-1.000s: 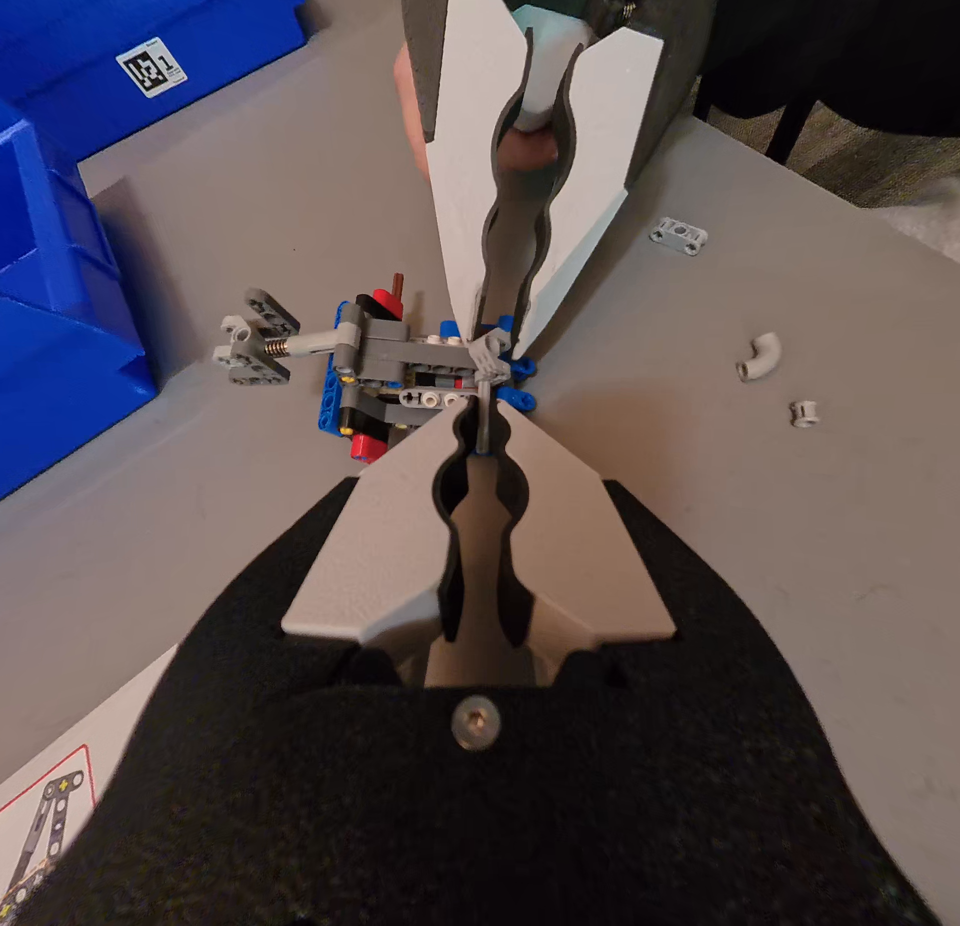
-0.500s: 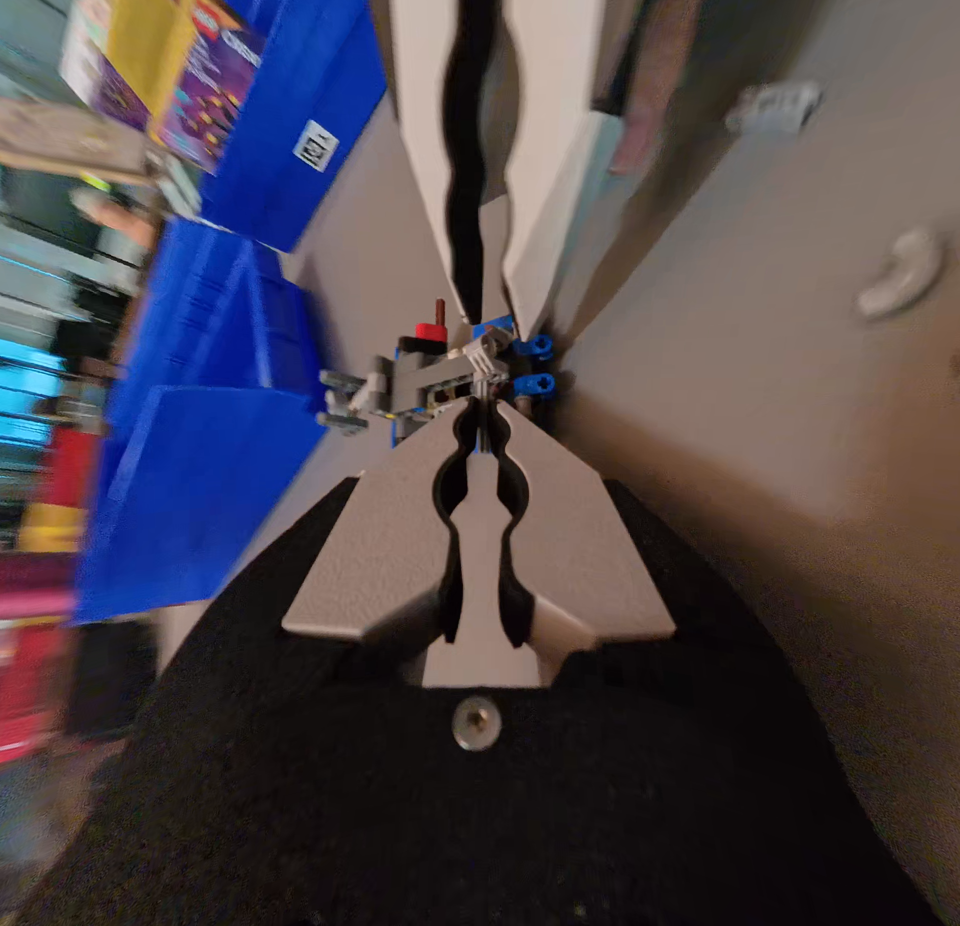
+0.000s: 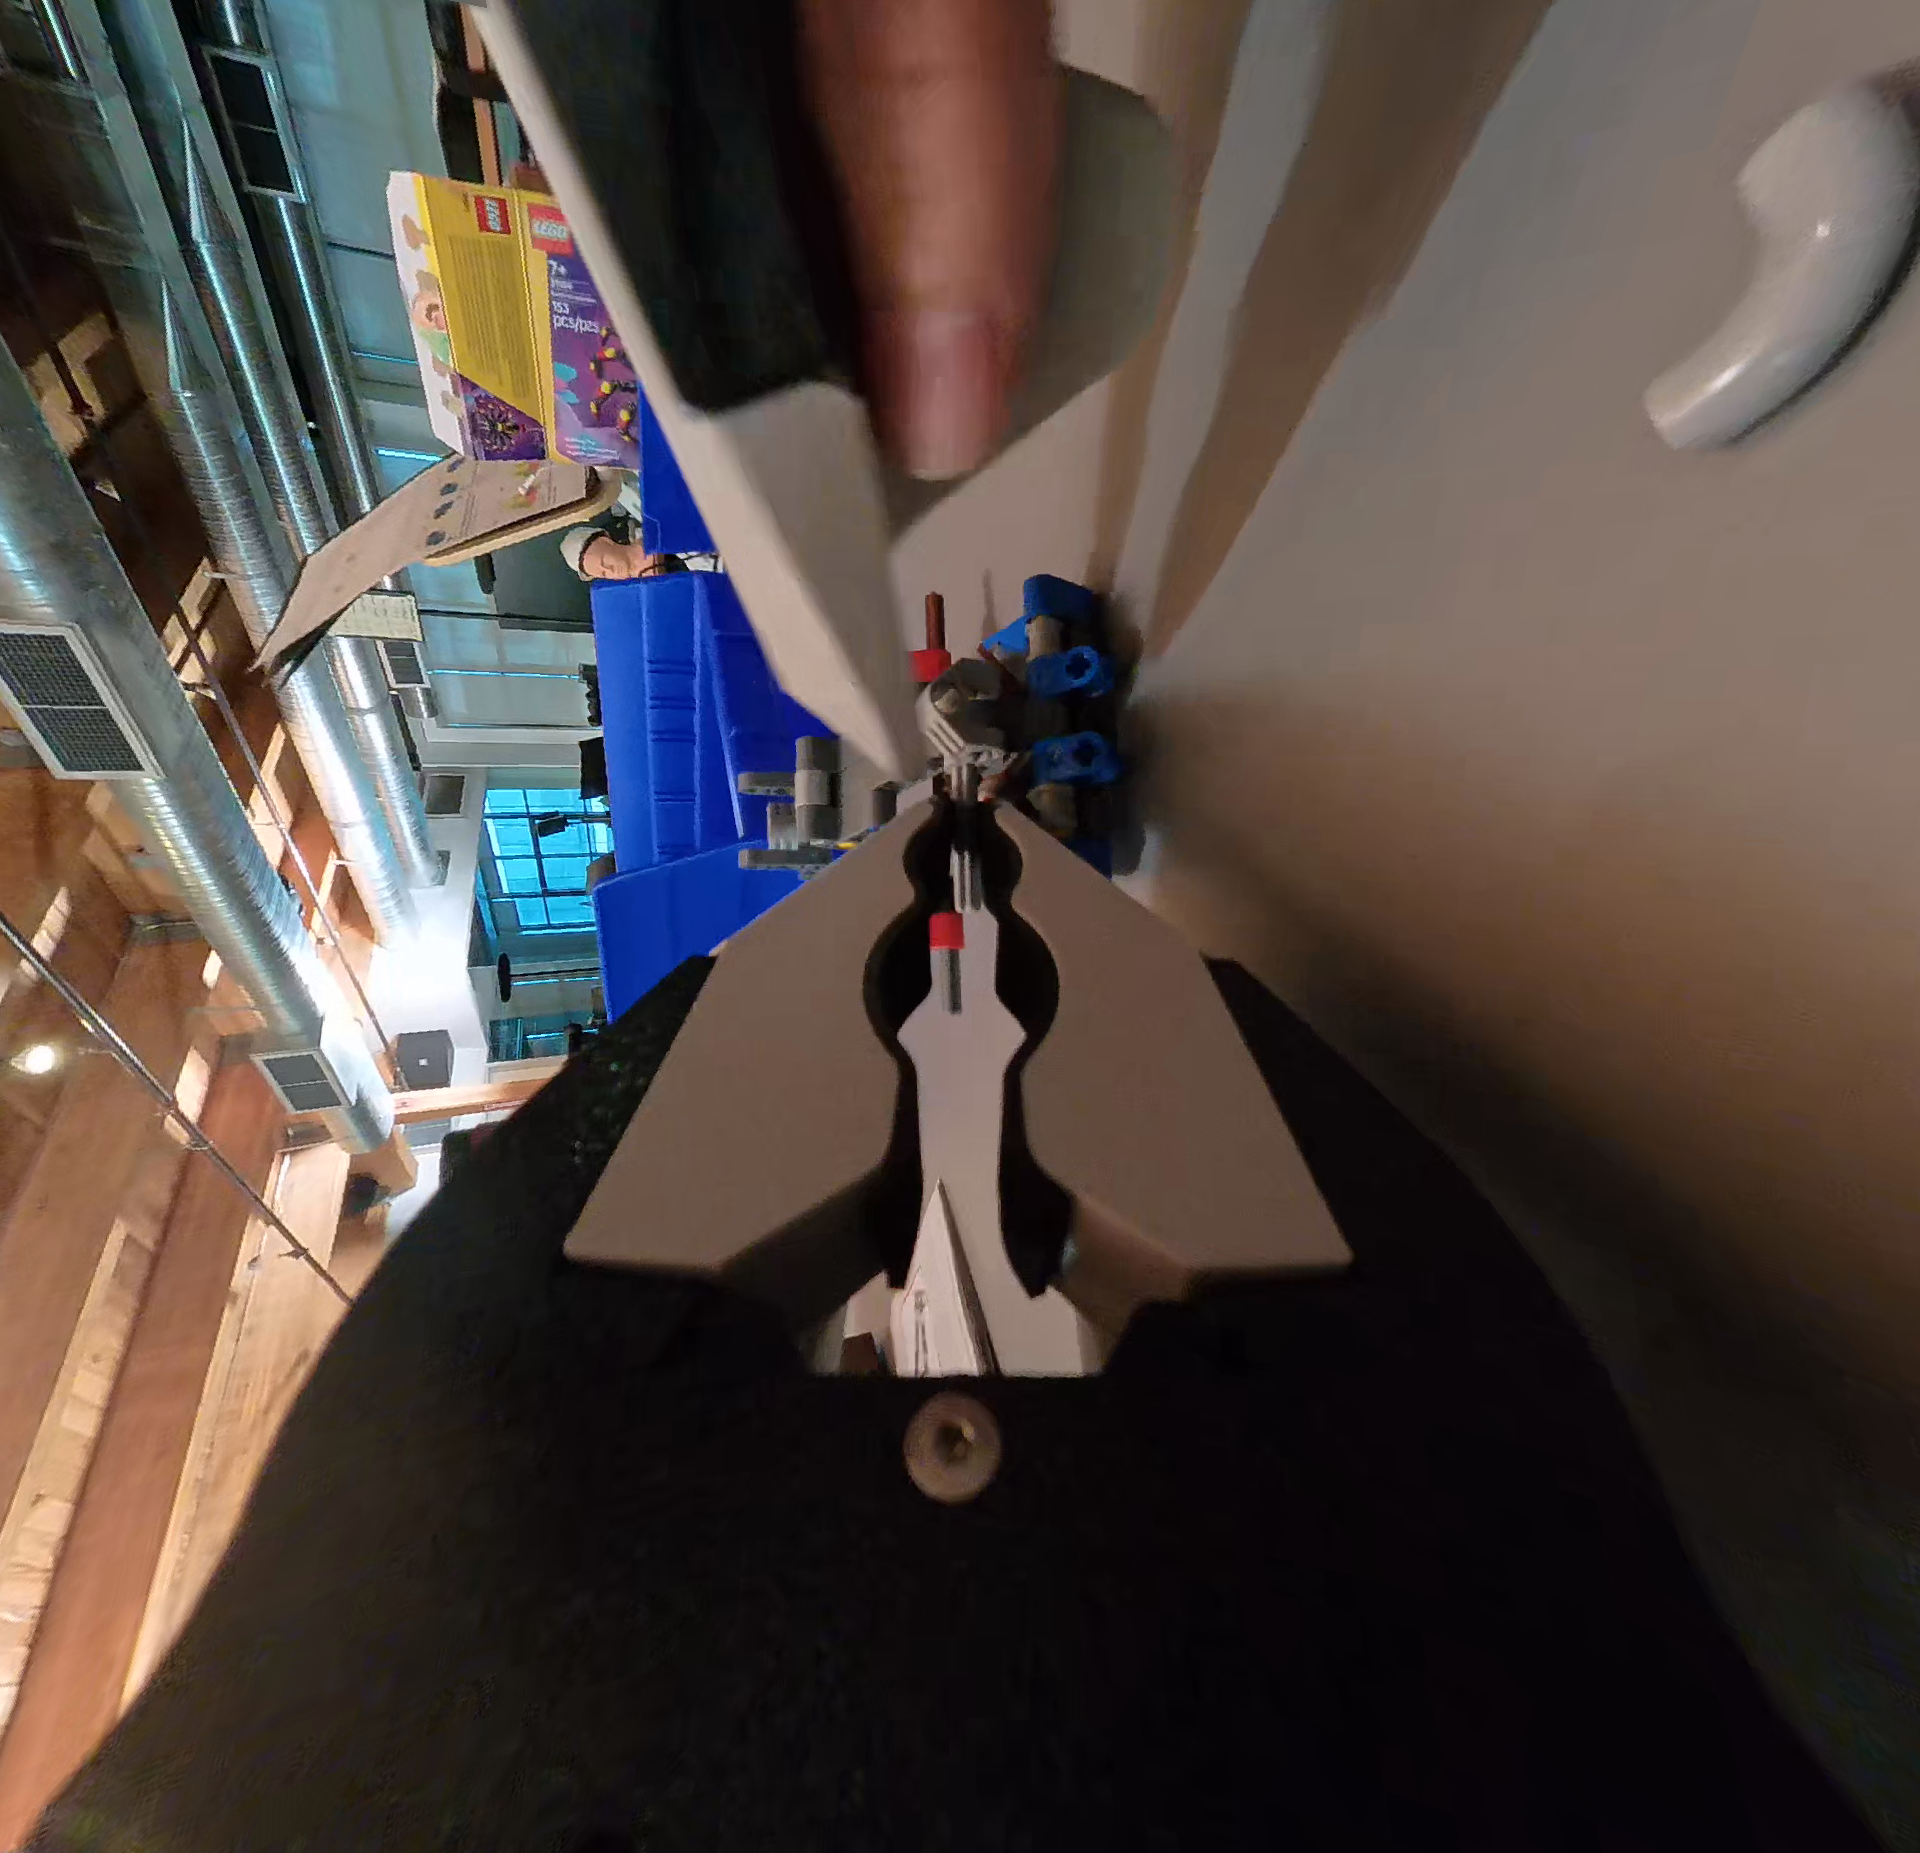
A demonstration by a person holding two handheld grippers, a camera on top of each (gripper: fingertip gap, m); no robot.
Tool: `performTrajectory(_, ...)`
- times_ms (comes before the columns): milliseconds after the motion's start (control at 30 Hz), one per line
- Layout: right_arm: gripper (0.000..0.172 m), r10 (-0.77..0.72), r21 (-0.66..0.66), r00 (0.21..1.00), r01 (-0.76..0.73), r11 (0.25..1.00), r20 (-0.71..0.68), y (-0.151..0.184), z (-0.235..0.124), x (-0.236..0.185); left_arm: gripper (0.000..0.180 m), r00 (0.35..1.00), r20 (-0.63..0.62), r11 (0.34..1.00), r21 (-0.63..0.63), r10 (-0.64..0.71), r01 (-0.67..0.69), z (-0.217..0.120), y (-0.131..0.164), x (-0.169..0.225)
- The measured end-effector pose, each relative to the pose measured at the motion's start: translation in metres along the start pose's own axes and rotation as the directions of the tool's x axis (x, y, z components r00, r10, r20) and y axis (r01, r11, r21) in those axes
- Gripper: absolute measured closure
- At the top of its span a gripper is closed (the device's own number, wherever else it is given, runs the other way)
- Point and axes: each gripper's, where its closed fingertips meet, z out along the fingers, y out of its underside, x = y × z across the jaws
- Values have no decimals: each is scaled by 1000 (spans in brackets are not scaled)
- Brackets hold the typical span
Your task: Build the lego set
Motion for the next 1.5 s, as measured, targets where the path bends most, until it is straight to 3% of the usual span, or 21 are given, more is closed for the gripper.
performTrajectory(100, 158, -168, -121, 985, 162, 979, -39, 19, 5, -3, 174, 999, -10, 999, 7, -54, 54, 0, 0, -2)
performTrajectory(300, 169, -263, -122, 959, 250, 961, -109, 18, 5, 4, 167, 947, -136, 953, 51, -290, 299, -6, -3, -4)
performTrajectory(367, 160, -262, -116, 951, 245, 962, -161, 16, 1, 12, 167, 875, -215, 891, 44, -434, 452, -9, -1, -5)
performTrajectory(467, 153, -237, -103, 951, 220, 970, -199, 14, -2, 20, 166, 715, -318, 751, 14, -622, 660, -10, 1, -6)
performTrajectory(633, 150, -98, -77, 984, 88, 993, -146, 11, -1, 12, 165, 479, -422, 546, -46, -770, 837, -11, 3, -4)
performTrajectory(833, 150, -67, -91, 986, 53, 994, -154, 11, 5, 14, 169, 367, -444, 447, -87, -817, 890, -8, 6, -3)
performTrajectory(1133, 149, -67, -118, 988, 51, 992, -136, 14, 11, 13, 177, 365, -431, 459, -133, -825, 879, -4, 4, 3)
performTrajectory(1500, 149, -64, -100, 990, 52, 994, -125, 13, 7, 14, 180, 444, -396, 519, -100, -804, 849, -3, -3, 3)
